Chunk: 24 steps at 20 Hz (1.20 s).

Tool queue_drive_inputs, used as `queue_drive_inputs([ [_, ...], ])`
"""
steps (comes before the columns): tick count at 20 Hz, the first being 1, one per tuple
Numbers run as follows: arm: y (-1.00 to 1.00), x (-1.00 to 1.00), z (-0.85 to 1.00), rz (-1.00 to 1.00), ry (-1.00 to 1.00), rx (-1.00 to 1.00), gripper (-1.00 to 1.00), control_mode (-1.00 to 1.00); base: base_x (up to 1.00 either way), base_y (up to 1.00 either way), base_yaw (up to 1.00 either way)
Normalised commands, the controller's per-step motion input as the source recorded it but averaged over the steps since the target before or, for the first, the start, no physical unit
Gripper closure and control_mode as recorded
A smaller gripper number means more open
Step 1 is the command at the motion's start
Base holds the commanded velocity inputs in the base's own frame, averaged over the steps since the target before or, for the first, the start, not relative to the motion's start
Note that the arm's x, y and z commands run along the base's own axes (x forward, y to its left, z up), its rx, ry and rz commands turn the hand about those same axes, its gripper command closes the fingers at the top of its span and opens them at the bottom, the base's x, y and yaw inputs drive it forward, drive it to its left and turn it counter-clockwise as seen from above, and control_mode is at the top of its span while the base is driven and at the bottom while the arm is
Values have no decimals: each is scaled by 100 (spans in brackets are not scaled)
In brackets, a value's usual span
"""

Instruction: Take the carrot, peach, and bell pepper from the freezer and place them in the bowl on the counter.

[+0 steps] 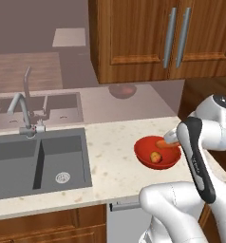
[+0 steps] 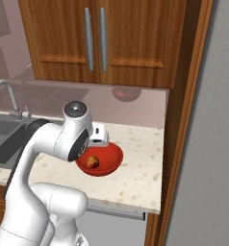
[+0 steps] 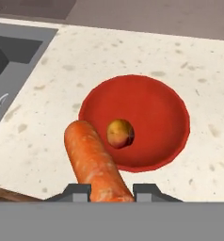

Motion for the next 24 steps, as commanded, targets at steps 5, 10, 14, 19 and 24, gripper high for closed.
queue_drive_inputs([
  [5,0,41,-62,0,1,0,100,-100,0,0,0],
  [10,-1,43,-34,0,0,0,100,-100,0,0,0],
  [14,-15,27,-11,0,0,0,100,-100,0,0,0],
  [19,-25,5,-5,0,1,0,100,-100,0,0,0],
  [24,-16,0,-15,0,1,0,100,-100,0,0,0],
])
